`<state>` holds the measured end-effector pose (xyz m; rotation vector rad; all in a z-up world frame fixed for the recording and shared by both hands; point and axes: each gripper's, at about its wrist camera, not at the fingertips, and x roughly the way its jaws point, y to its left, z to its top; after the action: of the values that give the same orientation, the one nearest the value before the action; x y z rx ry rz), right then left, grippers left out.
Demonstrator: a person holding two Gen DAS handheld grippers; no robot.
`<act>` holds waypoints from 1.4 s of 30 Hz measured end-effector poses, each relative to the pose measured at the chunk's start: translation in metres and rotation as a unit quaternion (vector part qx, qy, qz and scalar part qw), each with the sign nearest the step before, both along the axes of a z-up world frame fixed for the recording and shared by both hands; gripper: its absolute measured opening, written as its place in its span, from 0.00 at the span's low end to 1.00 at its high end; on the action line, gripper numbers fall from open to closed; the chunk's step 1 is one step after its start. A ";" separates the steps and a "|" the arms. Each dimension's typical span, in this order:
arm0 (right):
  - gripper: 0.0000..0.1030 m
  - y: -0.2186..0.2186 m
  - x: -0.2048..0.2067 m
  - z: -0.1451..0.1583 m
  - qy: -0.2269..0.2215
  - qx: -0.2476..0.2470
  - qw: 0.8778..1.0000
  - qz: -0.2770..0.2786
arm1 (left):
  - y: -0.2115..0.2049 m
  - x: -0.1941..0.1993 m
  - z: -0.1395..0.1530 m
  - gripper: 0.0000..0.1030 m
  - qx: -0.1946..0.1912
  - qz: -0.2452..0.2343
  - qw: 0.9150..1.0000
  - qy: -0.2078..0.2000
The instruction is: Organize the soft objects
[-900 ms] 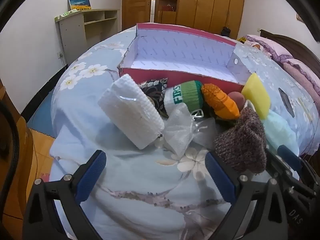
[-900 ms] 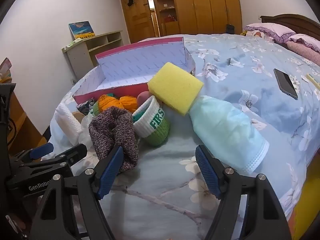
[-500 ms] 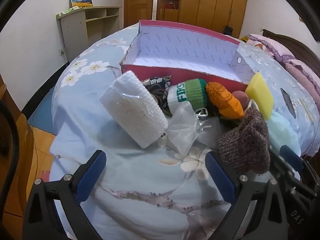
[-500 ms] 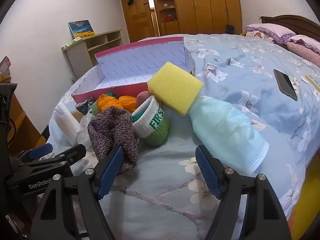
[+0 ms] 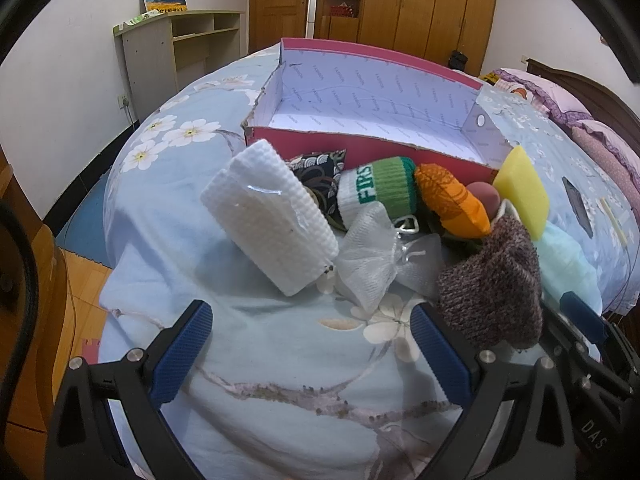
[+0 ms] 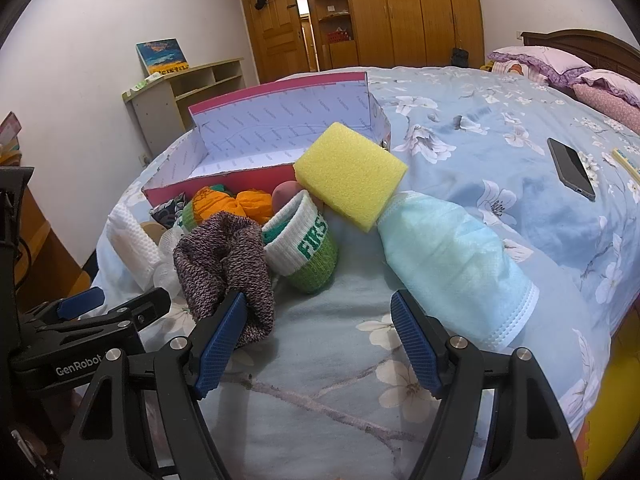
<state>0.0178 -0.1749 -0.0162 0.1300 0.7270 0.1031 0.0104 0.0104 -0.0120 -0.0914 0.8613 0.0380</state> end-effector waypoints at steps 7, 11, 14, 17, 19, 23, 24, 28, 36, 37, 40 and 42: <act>0.74 -0.003 0.002 -0.003 0.000 0.000 1.000 0.000 | 0.000 0.000 0.000 0.98 0.000 0.000 1.000 0.000; 0.74 -0.003 0.002 -0.003 0.001 0.000 1.000 0.000 | 0.000 0.000 0.000 0.98 0.000 0.000 1.000 0.000; 0.74 -0.003 0.002 -0.004 0.001 0.000 1.000 0.000 | 0.000 0.000 0.000 0.98 0.000 0.000 1.000 0.001; 0.74 -0.002 0.002 -0.003 0.001 0.000 1.000 0.000 | 0.000 0.000 0.000 0.98 0.000 0.001 1.000 0.001; 0.74 -0.003 0.002 -0.004 0.002 0.000 1.000 0.000 | 0.000 0.000 0.000 0.98 -0.001 0.000 1.000 0.001; 0.74 -0.003 0.002 -0.004 0.002 0.000 1.000 -0.001 | 0.000 0.001 0.000 0.98 -0.001 0.001 1.000 0.001; 0.74 -0.003 0.002 -0.004 0.002 0.000 1.000 -0.001 | 0.000 0.001 0.000 0.98 -0.001 0.001 1.000 0.001; 0.74 -0.003 0.002 -0.004 0.002 0.000 1.000 -0.001 | 0.000 0.000 -0.001 0.98 0.000 0.001 1.000 0.002; 0.74 -0.002 0.002 -0.004 0.003 0.000 1.000 -0.001 | 0.001 0.000 -0.003 0.98 0.000 0.001 1.000 0.003; 0.74 -0.003 0.002 -0.004 0.003 0.000 1.000 0.000 | 0.001 0.000 -0.002 0.98 0.000 0.001 1.000 0.003; 0.74 -0.002 0.002 -0.004 0.003 0.000 1.000 -0.001 | 0.001 0.000 -0.002 0.98 0.000 0.001 1.000 0.003; 0.74 -0.002 0.002 -0.004 0.003 0.000 1.000 -0.001 | 0.001 0.000 -0.003 0.98 0.000 0.001 1.000 0.003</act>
<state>0.0197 -0.1772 -0.0203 0.1311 0.7336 0.1017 0.0103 0.0115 -0.0147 -0.0926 0.8675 0.0395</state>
